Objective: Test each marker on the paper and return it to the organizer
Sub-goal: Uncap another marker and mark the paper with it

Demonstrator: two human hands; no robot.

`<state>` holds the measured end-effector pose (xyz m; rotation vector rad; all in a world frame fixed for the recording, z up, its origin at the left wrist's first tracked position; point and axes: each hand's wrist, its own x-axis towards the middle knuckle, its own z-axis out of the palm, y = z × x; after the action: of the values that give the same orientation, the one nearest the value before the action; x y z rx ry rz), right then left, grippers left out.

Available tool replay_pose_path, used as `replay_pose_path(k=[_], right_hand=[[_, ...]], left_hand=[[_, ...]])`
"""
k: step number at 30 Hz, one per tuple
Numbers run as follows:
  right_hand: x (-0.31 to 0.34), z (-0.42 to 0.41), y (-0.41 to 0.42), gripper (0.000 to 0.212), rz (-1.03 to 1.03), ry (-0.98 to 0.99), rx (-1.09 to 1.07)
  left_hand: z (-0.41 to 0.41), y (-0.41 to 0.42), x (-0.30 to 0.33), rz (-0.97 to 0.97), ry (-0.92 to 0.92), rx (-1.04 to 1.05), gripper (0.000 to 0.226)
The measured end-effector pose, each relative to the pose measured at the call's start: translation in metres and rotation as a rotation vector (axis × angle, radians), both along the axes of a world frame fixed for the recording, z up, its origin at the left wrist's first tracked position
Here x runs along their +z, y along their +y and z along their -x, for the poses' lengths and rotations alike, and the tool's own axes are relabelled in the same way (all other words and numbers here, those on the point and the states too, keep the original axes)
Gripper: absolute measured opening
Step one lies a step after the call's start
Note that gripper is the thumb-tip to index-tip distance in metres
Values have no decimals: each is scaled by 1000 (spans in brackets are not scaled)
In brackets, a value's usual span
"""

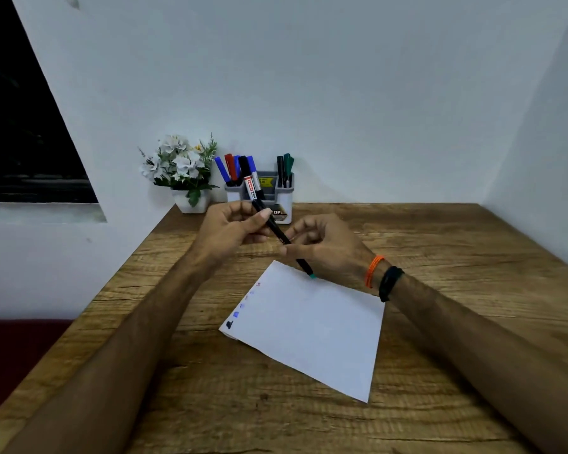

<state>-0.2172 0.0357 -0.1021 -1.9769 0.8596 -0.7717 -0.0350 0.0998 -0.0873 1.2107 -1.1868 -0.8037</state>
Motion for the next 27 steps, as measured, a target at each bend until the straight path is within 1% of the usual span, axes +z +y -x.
replay_pose_path(k=[2, 4, 7, 9, 11, 12, 16, 18, 20, 23, 27], right_hand=[[2, 1, -2, 22, -58, -90, 5], [5, 4, -5, 17, -114, -216, -3], [5, 8, -10, 12, -169, -299, 6], [4, 8, -10, 13, -171, -280, 19], [3, 7, -9, 17, -127, -229, 25], [3, 5, -8, 17, -114, -219, 30], [2, 4, -7, 16, -149, -246, 49], [-1, 2, -7, 17, -197, -272, 49], [-4, 0, -6, 12, -244, -300, 48], [-6, -3, -5, 7, -240, -322, 60], [-8, -4, -3, 6, -230, -345, 87]], left_hand=[[-6, 0, 2, -15, 28, -13, 2], [-14, 2, 4, -52, 23, -56, 7], [-22, 6, 4, -117, -80, -157, 18], [-20, 6, 3, -133, -226, -192, 22], [-15, 5, 3, -104, -380, -192, 25], [-13, 4, 2, -85, -424, -187, 25], [-10, 3, 1, -37, -526, -149, 13], [-11, 2, 1, -42, -548, -153, 11], [-10, 1, 0, -60, -556, -168, 11], [-7, 1, -3, -50, -623, -194, 8], [-2, 2, -6, -23, -768, -195, 17]])
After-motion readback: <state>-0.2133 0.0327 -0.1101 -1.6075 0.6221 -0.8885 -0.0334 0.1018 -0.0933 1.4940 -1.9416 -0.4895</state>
